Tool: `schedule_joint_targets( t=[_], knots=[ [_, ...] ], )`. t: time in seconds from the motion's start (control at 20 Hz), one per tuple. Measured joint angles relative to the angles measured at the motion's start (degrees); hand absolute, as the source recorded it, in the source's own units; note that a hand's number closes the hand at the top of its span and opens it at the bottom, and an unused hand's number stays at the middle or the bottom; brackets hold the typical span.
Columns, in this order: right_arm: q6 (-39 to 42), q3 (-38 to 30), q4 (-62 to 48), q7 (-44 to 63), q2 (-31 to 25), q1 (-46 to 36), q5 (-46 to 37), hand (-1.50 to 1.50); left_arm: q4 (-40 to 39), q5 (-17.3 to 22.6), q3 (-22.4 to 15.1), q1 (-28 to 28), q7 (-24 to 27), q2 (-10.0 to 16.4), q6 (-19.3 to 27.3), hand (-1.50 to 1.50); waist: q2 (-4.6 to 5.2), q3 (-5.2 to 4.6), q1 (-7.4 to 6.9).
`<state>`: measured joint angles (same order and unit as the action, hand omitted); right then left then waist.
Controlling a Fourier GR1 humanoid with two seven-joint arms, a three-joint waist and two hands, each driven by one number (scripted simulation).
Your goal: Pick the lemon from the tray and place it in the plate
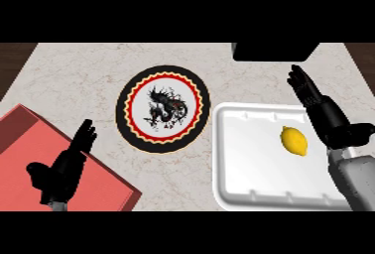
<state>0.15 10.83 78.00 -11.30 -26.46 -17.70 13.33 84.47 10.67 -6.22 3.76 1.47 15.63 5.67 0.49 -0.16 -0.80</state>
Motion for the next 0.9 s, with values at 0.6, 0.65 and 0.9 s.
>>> schedule_joint_targets(
  t=[0.6,0.65,0.9],
  knots=[
    [2.25,17.45,2.31,-3.36,1.60,-2.81,-19.14,-1.50,6.76,-1.37,3.55,-13.52,-2.57,6.68,-2.01,0.00,-0.93,0.03,0.65],
    [0.72,17.81,1.43,-4.46,3.54,-1.13,-19.12,-1.50,7.07,-1.04,3.79,-14.79,-3.64,6.89,-2.12,0.00,-0.78,0.10,0.76],
    [0.01,14.35,-0.78,-15.42,6.94,6.39,-13.41,-1.50,8.12,-0.83,4.53,-16.03,-5.30,7.50,-2.78,0.00,-0.51,0.22,0.97]
  ],
)
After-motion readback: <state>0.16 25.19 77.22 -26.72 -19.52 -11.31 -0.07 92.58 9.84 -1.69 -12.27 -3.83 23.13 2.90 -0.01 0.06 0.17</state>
